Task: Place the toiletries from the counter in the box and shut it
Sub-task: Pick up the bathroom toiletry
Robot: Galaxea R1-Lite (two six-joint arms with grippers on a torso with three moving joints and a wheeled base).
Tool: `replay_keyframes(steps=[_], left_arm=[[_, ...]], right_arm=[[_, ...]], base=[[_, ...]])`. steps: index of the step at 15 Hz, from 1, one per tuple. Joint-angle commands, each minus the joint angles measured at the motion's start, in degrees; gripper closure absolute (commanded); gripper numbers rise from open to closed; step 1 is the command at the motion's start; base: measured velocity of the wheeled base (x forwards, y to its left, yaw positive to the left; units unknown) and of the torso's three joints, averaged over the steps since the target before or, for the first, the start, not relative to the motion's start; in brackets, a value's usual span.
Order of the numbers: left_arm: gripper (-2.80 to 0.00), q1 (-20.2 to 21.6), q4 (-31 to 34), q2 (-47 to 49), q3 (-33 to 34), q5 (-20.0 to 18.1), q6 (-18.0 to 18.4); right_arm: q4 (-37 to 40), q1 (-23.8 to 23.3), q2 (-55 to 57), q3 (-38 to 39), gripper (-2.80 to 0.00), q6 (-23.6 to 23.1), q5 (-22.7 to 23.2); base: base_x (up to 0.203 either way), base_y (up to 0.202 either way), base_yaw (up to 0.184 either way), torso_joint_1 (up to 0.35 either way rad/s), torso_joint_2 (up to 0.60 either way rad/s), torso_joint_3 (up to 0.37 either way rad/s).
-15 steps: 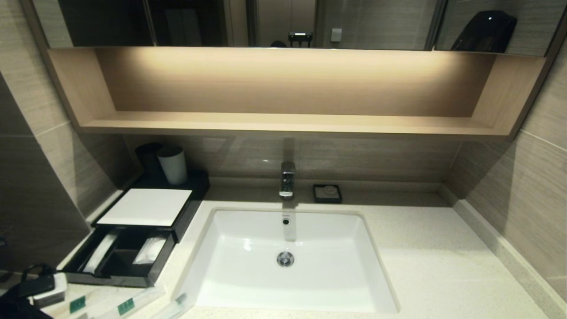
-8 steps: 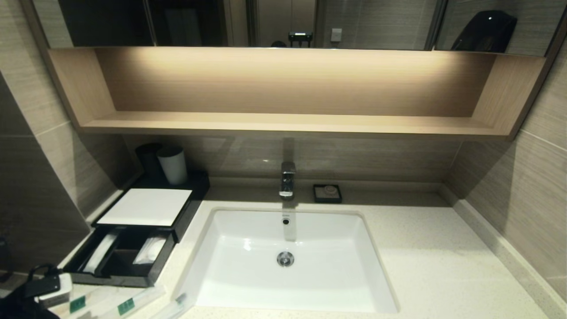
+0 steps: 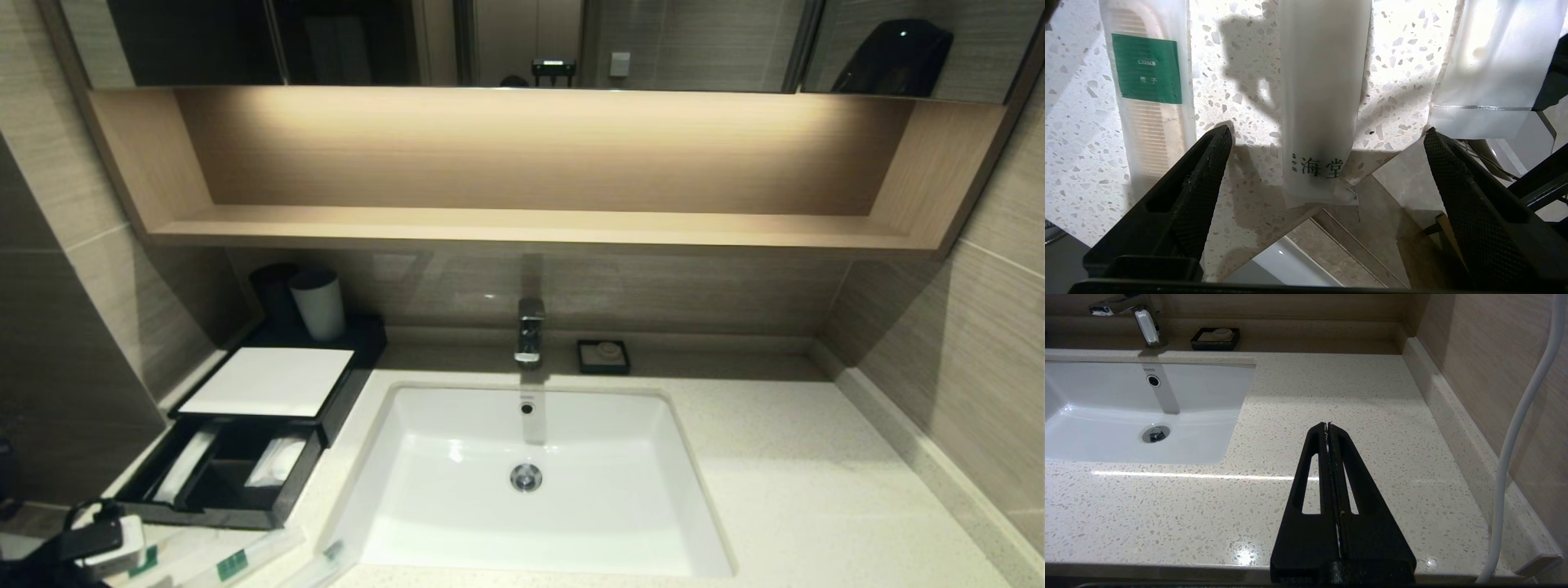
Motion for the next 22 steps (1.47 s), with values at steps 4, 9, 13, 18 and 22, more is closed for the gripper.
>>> replay_keyframes(steps=[4, 9, 13, 18, 22], left_arm=[[-2.80, 0.04, 0.01, 0.16, 0.36, -0.11, 0.41], [-2.80, 0.04, 0.01, 0.07, 0.54, -0.11, 0.50], [-2.80, 0.04, 0.01, -0.19, 0.54, -0.11, 0.50], [0.00, 0.04, -0.08, -0.28, 0.54, -0.11, 0.59], [0.00, 0.04, 0.01, -0.46, 0.54, -0.02, 0.59]], right_arm=[[0.02, 0.00, 0.00, 0.01, 0.00, 0.00, 0.00], [0.02, 0.00, 0.00, 0.01, 0.00, 0.00, 0.00], [0.02, 0.00, 0.00, 0.01, 0.00, 0.00, 0.00], [0.02, 0.00, 0.00, 0.01, 0.00, 0.00, 0.00], [0.02, 0.00, 0.00, 0.01, 0.00, 0.00, 0.00]], base=[[0.000, 0.000, 0.000, 0.000, 0.00, 0.000], [0.000, 0.000, 0.000, 0.000, 0.00, 0.000], [0.000, 0.000, 0.000, 0.000, 0.00, 0.000], [0.000, 0.000, 0.000, 0.000, 0.00, 0.000], [0.000, 0.000, 0.000, 0.000, 0.00, 0.000]])
